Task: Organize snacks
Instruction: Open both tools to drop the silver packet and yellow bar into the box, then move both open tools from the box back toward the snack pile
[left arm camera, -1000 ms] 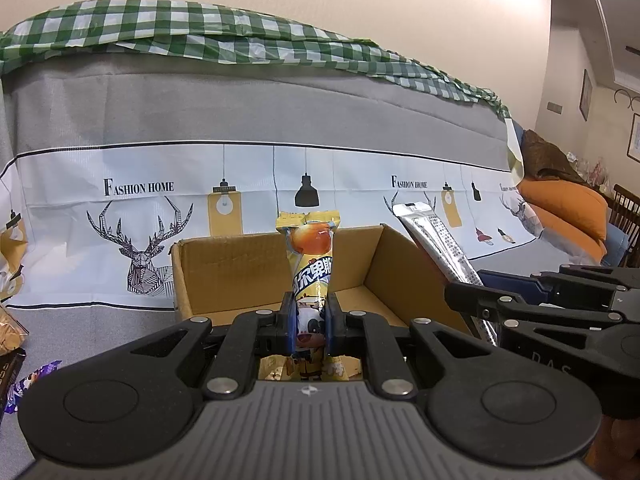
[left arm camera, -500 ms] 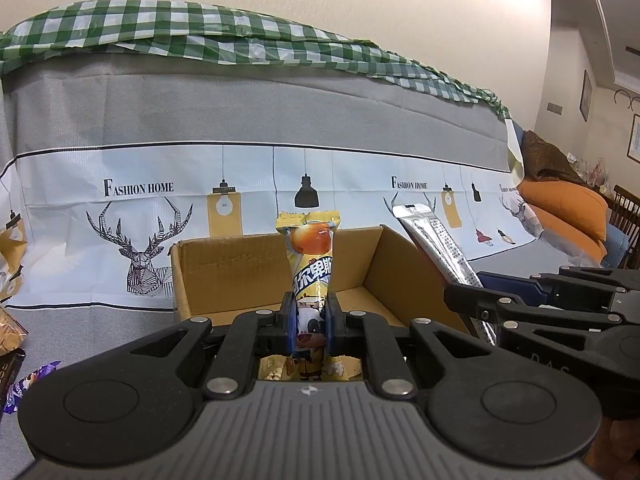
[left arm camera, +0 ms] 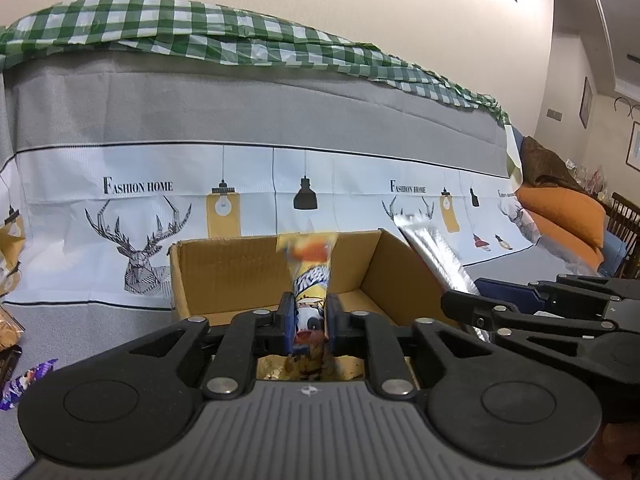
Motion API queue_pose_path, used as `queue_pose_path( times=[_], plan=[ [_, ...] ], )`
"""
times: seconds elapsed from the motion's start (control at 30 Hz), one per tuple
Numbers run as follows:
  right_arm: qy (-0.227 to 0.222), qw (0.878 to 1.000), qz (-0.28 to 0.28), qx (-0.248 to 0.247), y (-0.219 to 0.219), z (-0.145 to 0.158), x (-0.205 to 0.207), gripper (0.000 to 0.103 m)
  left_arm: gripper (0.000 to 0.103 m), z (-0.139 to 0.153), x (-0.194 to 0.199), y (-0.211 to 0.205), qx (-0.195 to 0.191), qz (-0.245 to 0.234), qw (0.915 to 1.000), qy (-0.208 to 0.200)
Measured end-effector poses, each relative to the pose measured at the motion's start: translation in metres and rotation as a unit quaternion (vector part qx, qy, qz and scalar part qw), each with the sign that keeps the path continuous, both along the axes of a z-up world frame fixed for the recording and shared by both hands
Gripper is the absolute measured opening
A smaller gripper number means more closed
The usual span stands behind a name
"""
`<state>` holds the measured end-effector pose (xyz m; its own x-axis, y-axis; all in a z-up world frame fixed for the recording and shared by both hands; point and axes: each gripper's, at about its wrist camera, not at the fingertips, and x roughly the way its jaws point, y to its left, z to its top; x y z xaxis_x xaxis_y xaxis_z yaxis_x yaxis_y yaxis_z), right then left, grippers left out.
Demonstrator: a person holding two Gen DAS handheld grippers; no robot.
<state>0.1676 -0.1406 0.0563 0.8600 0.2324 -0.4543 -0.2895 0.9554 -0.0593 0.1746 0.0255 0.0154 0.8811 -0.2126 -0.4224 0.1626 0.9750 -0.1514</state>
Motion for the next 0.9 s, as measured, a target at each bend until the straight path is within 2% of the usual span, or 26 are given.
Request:
queue_pose_path(
  times=[0.03, 0.07, 0.1, 0.17, 0.33, 0.57, 0.63, 0.67, 0.7, 0.73, 0.8, 0.9],
  plan=[
    [0.001, 1.000, -0.005, 0.000, 0.000, 0.000, 0.001, 0.032, 0.038, 0.001, -0.001, 0.000, 0.001, 0.006, 1.0000, -0.003],
    [0.002, 1.000, -0.011, 0.000, -0.001, 0.000, 0.002, 0.043, 0.044, 0.001, -0.001, 0.001, 0.003, 0.010, 0.9999, -0.006],
    [0.002, 1.000, -0.017, 0.001, -0.002, 0.000, 0.002, 0.054, 0.044, 0.002, -0.001, 0.001, 0.002, 0.013, 0.9999, -0.008],
    [0.000, 1.000, -0.025, 0.008, -0.005, 0.000, 0.003, 0.060, 0.044, 0.002, 0.000, 0.003, -0.001, 0.018, 0.9998, -0.007],
    [0.001, 1.000, -0.029, 0.010, -0.006, -0.003, 0.003, 0.064, 0.044, 0.004, -0.001, 0.006, 0.003, 0.026, 0.9996, -0.008],
    [0.003, 0.999, -0.033, 0.021, -0.002, -0.002, 0.003, 0.064, 0.043, 0.010, -0.011, 0.023, 0.016, 0.040, 0.9988, -0.023],
    [0.004, 0.999, -0.037, 0.029, 0.000, -0.002, 0.002, 0.064, 0.034, 0.011, -0.017, 0.029, 0.020, 0.043, 0.9986, -0.025],
    [0.005, 0.999, -0.038, 0.033, 0.002, -0.001, 0.001, 0.064, 0.023, 0.011, -0.020, 0.033, 0.023, 0.043, 0.9985, -0.024],
    [0.006, 0.999, -0.039, 0.036, 0.003, -0.001, 0.001, 0.063, 0.016, 0.012, -0.024, 0.036, 0.028, 0.046, 0.9983, -0.023],
    [0.007, 0.998, -0.039, 0.041, 0.005, -0.001, 0.000, 0.062, 0.014, 0.013, -0.029, 0.040, 0.033, 0.050, 0.9979, -0.022],
    [0.010, 0.998, -0.037, 0.051, 0.010, -0.001, -0.001, 0.043, 0.010, 0.014, -0.038, 0.049, 0.036, 0.054, 0.9977, -0.018],
    [0.014, 0.997, -0.029, 0.071, 0.019, 0.000, -0.005, 0.028, 0.010, 0.018, -0.043, 0.071, 0.035, 0.064, 0.9973, 0.002]
  ],
)
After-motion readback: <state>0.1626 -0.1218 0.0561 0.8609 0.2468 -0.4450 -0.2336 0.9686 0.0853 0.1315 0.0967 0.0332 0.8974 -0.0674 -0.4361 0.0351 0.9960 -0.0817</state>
